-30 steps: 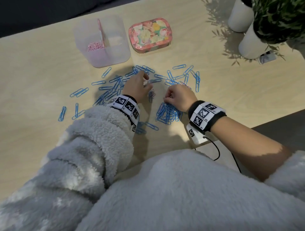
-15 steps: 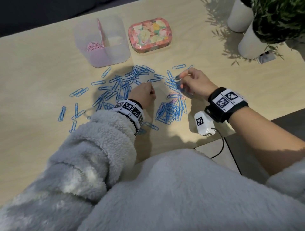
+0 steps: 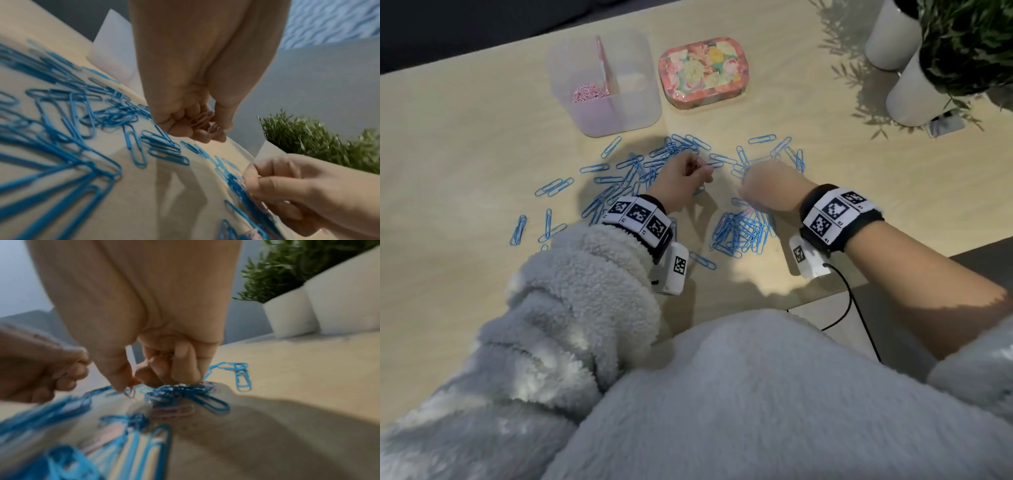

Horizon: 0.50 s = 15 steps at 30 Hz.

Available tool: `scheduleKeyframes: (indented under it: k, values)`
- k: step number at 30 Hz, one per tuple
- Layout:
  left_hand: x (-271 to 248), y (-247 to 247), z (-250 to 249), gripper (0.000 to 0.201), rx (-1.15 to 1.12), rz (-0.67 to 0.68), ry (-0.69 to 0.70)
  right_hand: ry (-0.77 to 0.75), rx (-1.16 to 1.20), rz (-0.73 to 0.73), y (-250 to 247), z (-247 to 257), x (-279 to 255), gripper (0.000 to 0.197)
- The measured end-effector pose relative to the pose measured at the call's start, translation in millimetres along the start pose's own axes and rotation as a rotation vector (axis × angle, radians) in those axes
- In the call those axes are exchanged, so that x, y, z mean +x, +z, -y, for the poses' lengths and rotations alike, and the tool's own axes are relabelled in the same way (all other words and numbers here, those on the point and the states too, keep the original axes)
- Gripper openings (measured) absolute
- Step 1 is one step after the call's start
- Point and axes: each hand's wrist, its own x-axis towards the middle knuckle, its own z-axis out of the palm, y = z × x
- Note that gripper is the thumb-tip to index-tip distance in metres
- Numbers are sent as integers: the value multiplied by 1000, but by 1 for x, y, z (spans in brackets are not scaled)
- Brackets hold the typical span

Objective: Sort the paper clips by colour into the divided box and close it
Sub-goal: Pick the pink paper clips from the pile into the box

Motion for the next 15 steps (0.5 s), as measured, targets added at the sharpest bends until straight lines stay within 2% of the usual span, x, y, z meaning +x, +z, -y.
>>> scheduleKeyframes:
  k: [3, 5, 7, 9, 12, 15]
  values:
    - [4, 5, -5, 15, -238, -17, -84, 83, 542, -116, -6, -4, -5, 26]
    - [6, 8, -8, 19, -367, 13, -195, 126, 801, -153, -12, -7, -12, 27]
    - [6, 14, -11, 23, -372, 61, -280, 141, 1012, -150, -17, -11, -19, 24]
    - [5, 22, -12, 26, -136, 106, -227, 166, 1146, -145, -18, -17, -24, 22]
    - [-1, 38, -11, 17, 398, 145, -29, 241, 1284, -141, -20, -28, -28, 30]
    - [-6, 52, -9, 20, 658, 85, 74, 336, 1267, -136, -19, -29, -32, 31]
